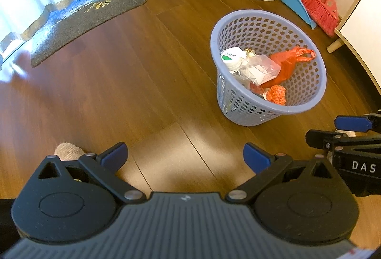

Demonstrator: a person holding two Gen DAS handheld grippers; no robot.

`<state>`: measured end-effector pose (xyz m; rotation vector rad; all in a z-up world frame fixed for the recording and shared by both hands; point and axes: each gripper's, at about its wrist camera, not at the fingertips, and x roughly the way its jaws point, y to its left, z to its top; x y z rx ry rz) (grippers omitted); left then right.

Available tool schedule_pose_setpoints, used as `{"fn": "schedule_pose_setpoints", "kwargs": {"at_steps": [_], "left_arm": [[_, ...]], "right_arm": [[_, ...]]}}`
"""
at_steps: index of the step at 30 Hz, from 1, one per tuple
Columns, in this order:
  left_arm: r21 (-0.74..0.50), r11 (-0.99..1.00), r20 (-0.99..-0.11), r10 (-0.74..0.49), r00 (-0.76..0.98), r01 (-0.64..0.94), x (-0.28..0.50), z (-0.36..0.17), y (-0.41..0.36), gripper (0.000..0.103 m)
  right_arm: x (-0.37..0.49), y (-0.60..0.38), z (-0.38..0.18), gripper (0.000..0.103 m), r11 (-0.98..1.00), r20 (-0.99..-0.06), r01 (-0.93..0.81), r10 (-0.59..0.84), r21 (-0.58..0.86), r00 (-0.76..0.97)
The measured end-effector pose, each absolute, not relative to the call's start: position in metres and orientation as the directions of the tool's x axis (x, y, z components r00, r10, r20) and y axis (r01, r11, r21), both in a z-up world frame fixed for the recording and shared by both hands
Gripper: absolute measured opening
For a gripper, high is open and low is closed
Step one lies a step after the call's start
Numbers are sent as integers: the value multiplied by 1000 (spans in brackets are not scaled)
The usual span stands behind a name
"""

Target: Collect trash

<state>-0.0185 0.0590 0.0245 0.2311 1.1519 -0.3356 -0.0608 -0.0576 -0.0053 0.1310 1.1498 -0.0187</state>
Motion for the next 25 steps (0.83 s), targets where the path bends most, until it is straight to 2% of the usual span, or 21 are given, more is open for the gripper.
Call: {"fn": "schedule_pose_setpoints", "kwargs": {"at_steps": [25], "left_arm": [[-32, 931, -916, -173, 361, 364, -19, 26, 58, 102]], "right_arm": [[-61, -57, -5, 54, 992, -910, 83, 51, 93, 411]]}}
